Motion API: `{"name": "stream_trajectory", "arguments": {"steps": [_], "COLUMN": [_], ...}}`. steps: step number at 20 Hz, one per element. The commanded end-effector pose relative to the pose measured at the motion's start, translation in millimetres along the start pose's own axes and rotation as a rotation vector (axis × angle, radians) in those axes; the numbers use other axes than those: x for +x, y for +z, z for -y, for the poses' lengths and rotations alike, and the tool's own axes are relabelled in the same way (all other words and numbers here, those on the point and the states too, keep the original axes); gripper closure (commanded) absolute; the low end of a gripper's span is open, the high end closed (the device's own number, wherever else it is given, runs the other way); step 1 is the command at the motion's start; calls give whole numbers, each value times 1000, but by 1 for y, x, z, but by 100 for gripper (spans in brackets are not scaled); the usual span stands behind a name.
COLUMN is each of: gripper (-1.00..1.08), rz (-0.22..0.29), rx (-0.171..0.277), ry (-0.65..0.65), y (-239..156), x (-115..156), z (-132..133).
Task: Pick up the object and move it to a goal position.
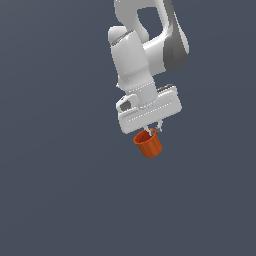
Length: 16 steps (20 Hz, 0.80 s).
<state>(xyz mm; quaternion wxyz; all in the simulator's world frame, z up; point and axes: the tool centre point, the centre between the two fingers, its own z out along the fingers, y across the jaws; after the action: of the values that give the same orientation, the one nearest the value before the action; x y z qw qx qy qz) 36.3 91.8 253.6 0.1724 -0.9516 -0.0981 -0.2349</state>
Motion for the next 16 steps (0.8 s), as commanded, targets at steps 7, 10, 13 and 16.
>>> {"name": "stream_trajectory", "arguments": {"steps": [7, 10, 13, 16], "gripper": [108, 108, 108, 108], "rz": [-80, -106, -133, -160], "rx": [48, 65, 83, 100], "ry": [-59, -79, -99, -120], "y": [-21, -28, -35, -43], "x": [12, 16, 19, 23], "z": [3, 3, 4, 5]}}
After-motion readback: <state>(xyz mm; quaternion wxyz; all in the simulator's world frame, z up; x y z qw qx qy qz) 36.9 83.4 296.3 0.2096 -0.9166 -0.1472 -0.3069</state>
